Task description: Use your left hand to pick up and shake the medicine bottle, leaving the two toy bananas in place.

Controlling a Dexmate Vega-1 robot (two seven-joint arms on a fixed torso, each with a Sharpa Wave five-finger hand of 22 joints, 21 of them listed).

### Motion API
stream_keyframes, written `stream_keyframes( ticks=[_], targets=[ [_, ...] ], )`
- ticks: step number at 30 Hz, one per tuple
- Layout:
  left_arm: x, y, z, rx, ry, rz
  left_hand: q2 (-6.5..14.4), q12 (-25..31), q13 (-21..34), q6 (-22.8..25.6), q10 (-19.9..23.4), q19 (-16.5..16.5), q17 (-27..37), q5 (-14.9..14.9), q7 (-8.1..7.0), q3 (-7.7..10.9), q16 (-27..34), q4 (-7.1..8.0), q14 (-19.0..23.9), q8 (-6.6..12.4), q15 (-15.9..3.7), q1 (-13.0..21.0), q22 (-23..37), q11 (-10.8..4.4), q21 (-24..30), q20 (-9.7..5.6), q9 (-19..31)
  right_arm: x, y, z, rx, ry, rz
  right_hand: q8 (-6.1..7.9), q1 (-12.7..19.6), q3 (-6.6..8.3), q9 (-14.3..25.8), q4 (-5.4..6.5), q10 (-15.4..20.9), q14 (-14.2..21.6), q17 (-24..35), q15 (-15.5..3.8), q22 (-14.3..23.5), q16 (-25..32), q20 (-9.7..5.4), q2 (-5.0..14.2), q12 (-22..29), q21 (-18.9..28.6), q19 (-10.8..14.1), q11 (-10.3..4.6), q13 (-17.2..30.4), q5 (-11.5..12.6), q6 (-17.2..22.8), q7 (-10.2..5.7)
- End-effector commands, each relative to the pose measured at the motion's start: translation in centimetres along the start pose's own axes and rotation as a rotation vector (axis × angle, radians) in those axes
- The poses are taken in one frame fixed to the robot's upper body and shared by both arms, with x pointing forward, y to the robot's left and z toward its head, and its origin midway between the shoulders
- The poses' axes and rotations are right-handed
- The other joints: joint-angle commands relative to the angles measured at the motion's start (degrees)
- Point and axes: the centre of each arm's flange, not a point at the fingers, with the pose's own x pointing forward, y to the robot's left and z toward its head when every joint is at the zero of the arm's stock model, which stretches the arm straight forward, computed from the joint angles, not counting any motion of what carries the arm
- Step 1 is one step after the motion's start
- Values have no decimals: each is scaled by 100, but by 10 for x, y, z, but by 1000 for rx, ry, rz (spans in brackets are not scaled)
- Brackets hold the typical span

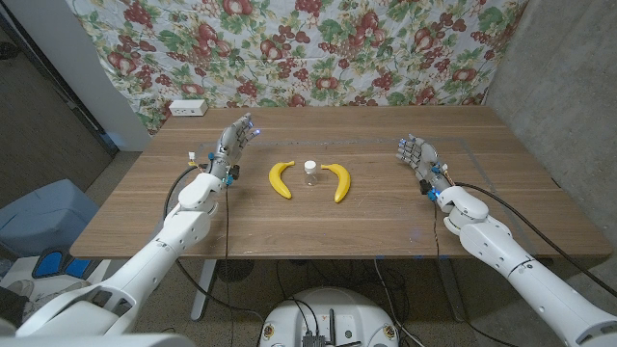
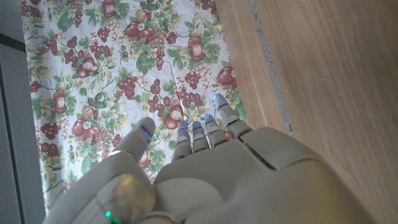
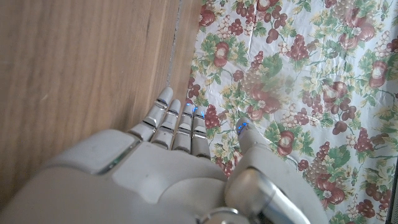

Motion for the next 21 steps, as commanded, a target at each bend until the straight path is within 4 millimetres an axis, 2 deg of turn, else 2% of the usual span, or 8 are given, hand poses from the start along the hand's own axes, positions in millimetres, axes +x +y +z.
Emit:
stream_keyframes(
  ticks=[1,21],
  targets=[
    [7,-3,15,102,-34,-36,-2,45,15,30,86,33,0,-7,-18,-13,10,-63,39,25,-13,56,21,-19,-27,30,14,-2,7,-10,20,11,3,58,22,20,27,-34,56,68,20,3,15,24,-5,-45,51,-35,55,31,-3,31,47,0],
    [15,-8,26,227,-51,-106,-2,61,19,126,211,92,2,-21,-58,-68,-6,-234,97,30,-40,100,23,-42,-67,29,16,-3,14,-12,8,-8,-7,64,41,9,28,-96,87,72,8,5,17,24,8,-60,61,-110,90,44,-16,43,83,-1]
  ],
)
